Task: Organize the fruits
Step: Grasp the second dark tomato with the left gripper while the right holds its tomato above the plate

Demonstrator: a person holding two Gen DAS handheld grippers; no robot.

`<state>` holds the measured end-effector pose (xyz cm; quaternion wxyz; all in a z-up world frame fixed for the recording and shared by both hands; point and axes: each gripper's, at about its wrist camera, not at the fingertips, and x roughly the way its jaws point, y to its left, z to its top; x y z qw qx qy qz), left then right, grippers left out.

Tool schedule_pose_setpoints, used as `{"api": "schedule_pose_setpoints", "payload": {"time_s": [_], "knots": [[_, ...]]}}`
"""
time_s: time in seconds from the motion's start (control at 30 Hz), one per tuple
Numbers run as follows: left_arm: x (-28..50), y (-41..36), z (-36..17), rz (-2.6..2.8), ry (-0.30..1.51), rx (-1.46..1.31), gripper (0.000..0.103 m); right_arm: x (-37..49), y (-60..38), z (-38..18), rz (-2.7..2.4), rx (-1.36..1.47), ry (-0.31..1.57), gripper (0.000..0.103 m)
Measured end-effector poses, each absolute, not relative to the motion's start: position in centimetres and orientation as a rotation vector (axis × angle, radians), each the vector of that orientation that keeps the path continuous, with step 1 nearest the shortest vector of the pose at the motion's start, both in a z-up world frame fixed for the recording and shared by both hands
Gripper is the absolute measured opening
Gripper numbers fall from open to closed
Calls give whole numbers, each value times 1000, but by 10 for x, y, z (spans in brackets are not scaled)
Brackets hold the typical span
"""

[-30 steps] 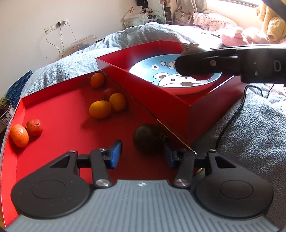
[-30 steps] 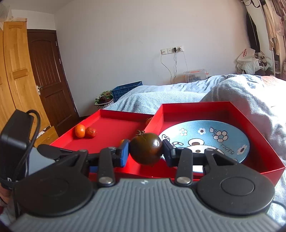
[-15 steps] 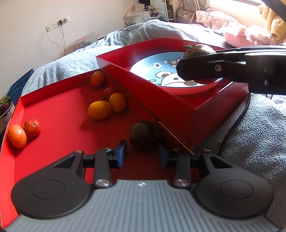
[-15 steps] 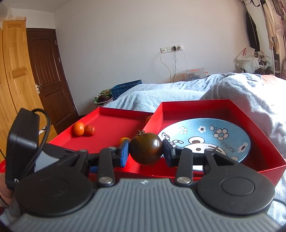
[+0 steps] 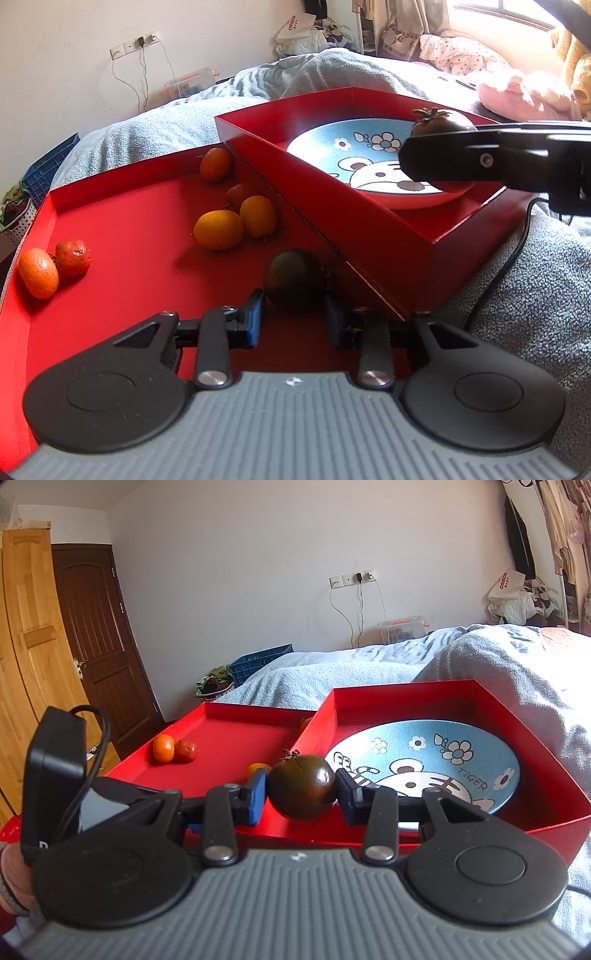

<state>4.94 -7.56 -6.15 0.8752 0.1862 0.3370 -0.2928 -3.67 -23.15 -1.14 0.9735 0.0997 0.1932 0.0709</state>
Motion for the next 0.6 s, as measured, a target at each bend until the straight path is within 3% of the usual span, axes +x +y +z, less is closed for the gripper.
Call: {"api": "schedule_pose_setpoints", "payload": {"time_s": [0.6], "knots": [[49,-51,-54,-463,642,273,37,-46,-229,-10,137,181,355,43]]}}
